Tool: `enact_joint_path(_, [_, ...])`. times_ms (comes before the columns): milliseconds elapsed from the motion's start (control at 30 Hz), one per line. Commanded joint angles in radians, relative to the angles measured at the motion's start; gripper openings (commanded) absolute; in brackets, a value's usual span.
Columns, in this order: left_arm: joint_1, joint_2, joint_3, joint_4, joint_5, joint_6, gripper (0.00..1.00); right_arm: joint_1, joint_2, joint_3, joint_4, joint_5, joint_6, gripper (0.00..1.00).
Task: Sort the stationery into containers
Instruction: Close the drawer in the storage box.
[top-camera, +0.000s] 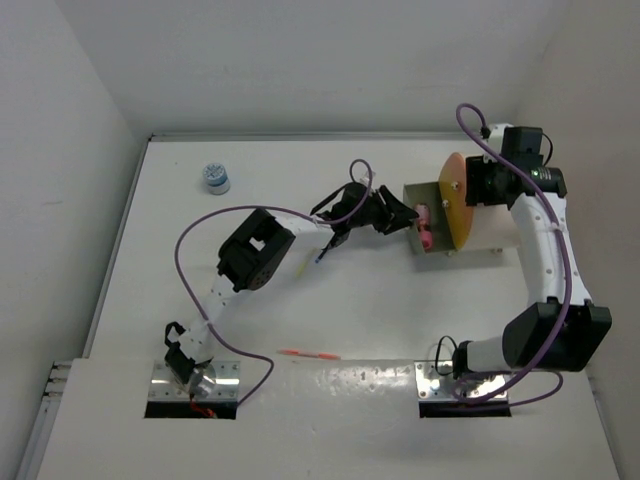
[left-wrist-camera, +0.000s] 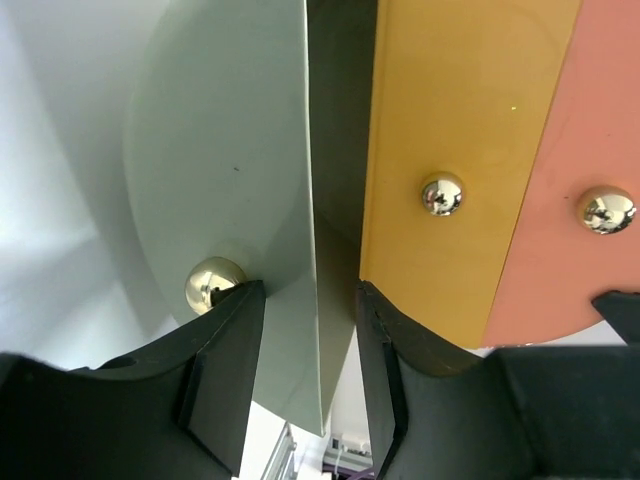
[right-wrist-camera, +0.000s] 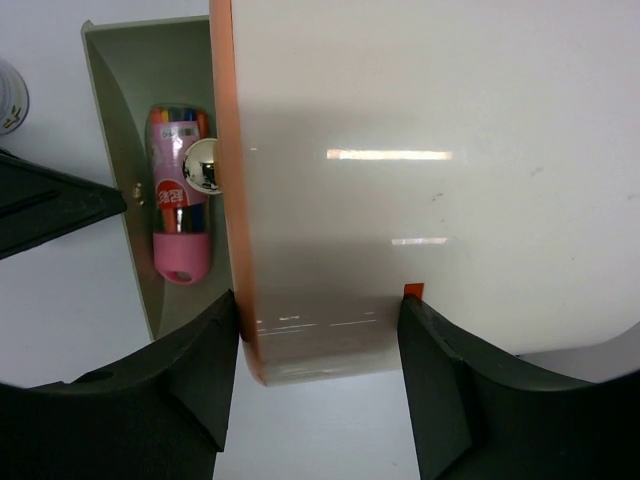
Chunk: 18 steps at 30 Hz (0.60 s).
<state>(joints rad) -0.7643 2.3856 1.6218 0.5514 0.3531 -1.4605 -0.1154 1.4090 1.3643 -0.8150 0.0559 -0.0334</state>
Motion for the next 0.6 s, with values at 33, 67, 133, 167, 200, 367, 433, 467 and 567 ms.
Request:
enact_joint_path(33, [-0.035, 0.027, 0.062, 0.145, -0.002, -0.021, 0.48, 0.008, 0.107, -0.096, -0.246, -0.028, -0.029, 0.44])
enact_joint_path(67, [-0.036, 0.030, 0.062, 0.159, -0.002, -0.008, 0.48, 0.008, 0.108, -0.096, -0.248, -0.031, -0.036, 0.43])
enact_joint_path(133, [-0.038, 0.026, 0.059, 0.177, -0.011, 0.018, 0.48, 0.008, 0.107, -0.097, -0.245, -0.033, -0.043, 0.42])
enact_joint_path(167, [-0.038, 0.023, 0.056, 0.168, -0.017, 0.035, 0.48, 0.005, 0.107, -0.096, -0.246, -0.033, -0.054, 0.41])
enact_joint_path(200, [-0.036, 0.020, 0.053, 0.163, -0.026, 0.038, 0.48, 0.005, 0.108, -0.096, -0.245, -0.027, -0.060, 0.41])
enact_joint_path(367, [-0.026, 0.020, 0.061, 0.171, -0.036, 0.072, 0.48, -0.006, 0.125, -0.082, -0.240, -0.025, -0.091, 0.38])
enact_joint_path(433, [-0.018, 0.044, 0.113, 0.151, -0.025, 0.113, 0.47, -0.007, 0.131, -0.080, -0.240, -0.028, -0.097, 0.38])
enact_joint_path(467, [-0.015, 0.056, 0.136, 0.128, -0.014, 0.136, 0.47, -0.007, 0.133, -0.080, -0.240, -0.028, -0.097, 0.38])
enact_joint_path(567, [-0.010, 0.086, 0.167, 0.120, -0.005, 0.183, 0.46, -0.007, 0.133, -0.079, -0.245, -0.033, -0.102, 0.37])
